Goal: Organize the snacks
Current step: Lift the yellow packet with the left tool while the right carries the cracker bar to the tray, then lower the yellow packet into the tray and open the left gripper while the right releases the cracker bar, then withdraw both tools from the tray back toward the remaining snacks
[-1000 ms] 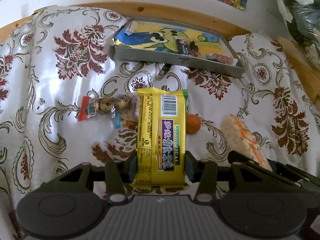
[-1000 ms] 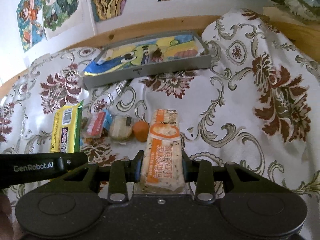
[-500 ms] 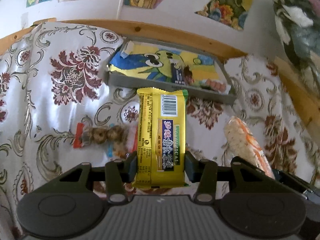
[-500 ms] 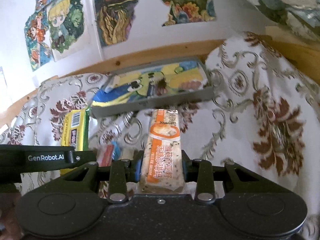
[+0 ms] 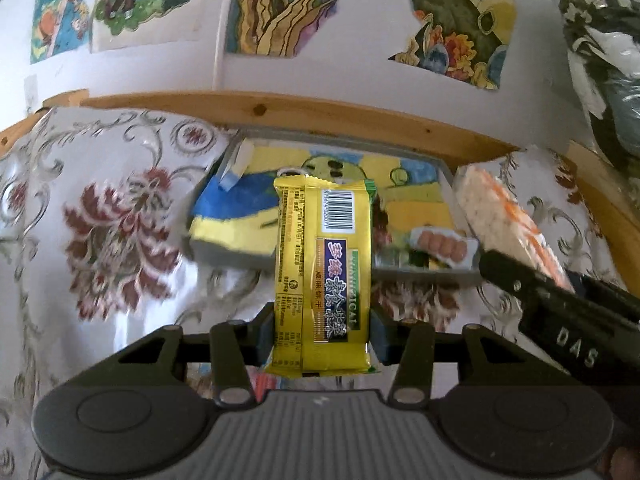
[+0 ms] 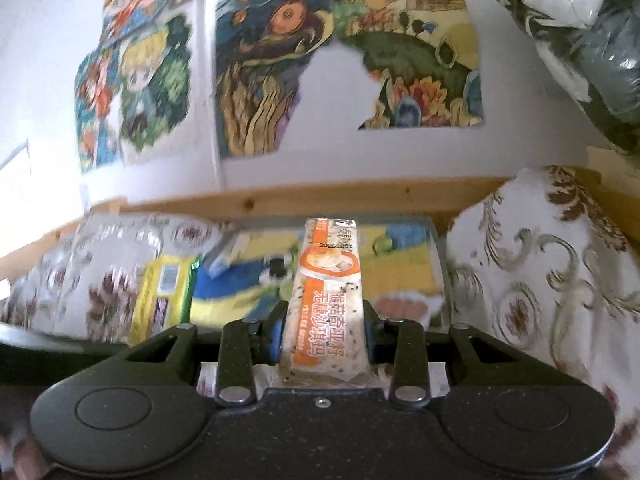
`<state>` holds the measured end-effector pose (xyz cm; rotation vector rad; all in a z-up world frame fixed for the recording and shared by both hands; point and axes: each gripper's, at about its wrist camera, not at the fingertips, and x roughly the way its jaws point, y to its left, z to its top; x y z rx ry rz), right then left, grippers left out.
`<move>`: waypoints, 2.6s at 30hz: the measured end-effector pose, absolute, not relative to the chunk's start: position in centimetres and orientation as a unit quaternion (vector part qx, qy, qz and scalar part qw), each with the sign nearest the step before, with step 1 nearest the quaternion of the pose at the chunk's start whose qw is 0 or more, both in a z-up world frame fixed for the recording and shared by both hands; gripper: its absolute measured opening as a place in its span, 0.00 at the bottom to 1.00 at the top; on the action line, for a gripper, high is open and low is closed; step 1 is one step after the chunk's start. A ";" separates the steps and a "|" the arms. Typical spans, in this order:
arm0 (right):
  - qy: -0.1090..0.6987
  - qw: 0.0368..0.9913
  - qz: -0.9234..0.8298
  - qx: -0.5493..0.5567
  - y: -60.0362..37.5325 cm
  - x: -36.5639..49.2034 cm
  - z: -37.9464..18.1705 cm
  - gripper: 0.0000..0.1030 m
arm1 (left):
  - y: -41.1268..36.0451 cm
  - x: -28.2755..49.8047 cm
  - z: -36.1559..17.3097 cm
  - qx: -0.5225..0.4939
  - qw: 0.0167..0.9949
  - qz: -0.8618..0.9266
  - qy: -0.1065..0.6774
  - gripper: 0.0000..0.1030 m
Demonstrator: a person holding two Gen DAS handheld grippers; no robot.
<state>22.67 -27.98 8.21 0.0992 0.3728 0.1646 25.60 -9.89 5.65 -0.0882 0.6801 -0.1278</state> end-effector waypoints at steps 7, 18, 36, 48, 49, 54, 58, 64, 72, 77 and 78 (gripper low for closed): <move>0.166 0.981 0.070 0.073 -29.0 29.5 6.5 0.36 | -10.2 32.4 6.1 -0.043 0.941 -0.070 0.329 0.50; 0.142 0.986 0.057 0.067 -30.0 35.6 1.7 0.36 | -11.0 40.1 3.3 -0.001 0.943 -0.046 0.330 0.50; 0.153 0.986 0.068 0.003 -27.2 38.2 -2.4 0.36 | -10.6 43.5 -1.6 -0.022 0.921 -0.007 0.389 0.50; 0.142 0.987 0.069 0.002 -27.4 38.6 -2.8 0.38 | -11.2 43.8 -1.9 -0.011 0.921 -0.005 0.390 0.50; 0.142 0.987 0.069 0.003 -27.4 38.6 -2.8 0.40 | -11.2 43.8 -1.9 -0.014 0.921 -0.004 0.390 0.51; 0.136 0.989 0.066 0.006 -27.5 38.2 -2.5 0.54 | -10.4 43.4 -1.5 -0.054 0.917 0.005 0.395 0.52; 0.137 0.988 0.063 0.013 -27.7 38.0 -2.3 0.59 | -9.9 43.0 -0.7 -0.081 0.917 0.013 0.391 0.54; 0.133 0.989 0.058 0.020 -27.9 36.9 -1.3 0.70 | -9.7 41.5 1.0 -0.092 0.925 0.014 0.368 0.66; 0.124 0.991 0.039 0.044 -28.7 34.1 2.5 0.83 | -8.8 37.8 4.0 -0.103 0.942 0.004 0.319 0.83; 0.121 0.990 0.031 0.062 -29.1 31.6 4.9 0.91 | -8.2 34.9 5.8 -0.113 0.951 0.006 0.288 0.94; 0.119 0.990 0.029 0.064 -29.1 31.1 5.3 0.91 | -8.0 34.3 6.2 -0.115 0.952 0.007 0.282 0.94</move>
